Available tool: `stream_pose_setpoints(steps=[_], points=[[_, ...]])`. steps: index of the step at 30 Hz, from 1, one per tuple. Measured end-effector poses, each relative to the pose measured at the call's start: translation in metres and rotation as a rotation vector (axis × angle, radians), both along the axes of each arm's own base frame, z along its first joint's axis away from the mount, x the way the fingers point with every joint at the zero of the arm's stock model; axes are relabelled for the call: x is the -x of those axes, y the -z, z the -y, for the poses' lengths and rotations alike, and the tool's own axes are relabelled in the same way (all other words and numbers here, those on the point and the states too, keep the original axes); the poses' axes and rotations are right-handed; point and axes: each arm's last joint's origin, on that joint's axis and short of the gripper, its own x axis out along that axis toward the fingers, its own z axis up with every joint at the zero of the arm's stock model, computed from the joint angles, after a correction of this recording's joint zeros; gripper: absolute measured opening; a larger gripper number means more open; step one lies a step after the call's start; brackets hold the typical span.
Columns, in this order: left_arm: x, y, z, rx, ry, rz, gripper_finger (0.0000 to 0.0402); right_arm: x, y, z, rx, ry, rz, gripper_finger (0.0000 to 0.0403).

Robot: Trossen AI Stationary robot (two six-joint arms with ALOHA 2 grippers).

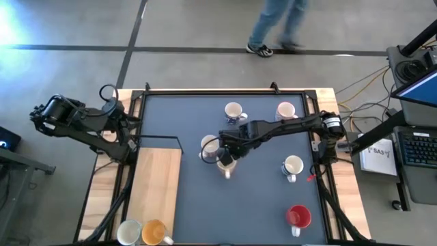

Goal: Place coffee mugs
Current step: Adjust the patterned brown mug

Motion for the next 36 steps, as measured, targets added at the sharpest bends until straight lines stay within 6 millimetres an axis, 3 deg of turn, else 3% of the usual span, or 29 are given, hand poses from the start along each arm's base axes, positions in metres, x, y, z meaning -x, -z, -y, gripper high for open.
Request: stream_pose_setpoints(steps=[6,24,36], points=[[0.000,0.000,0.000,-0.012,0.009,-0.005,0.0068,-0.008,-0.003,-0.011,0.014,0.115,0.090,0.0012],[0.000,0.000,0.000,-0.020,0.015,-0.008,0.0068,-0.008,-0.005,-0.053,-0.029,0.176,0.142,0.0012],[0.000,0.000,0.000,-0.021,0.015,-0.009,0.0068,-0.035,0.013,-0.072,-0.034,0.111,0.147,0.0011]])
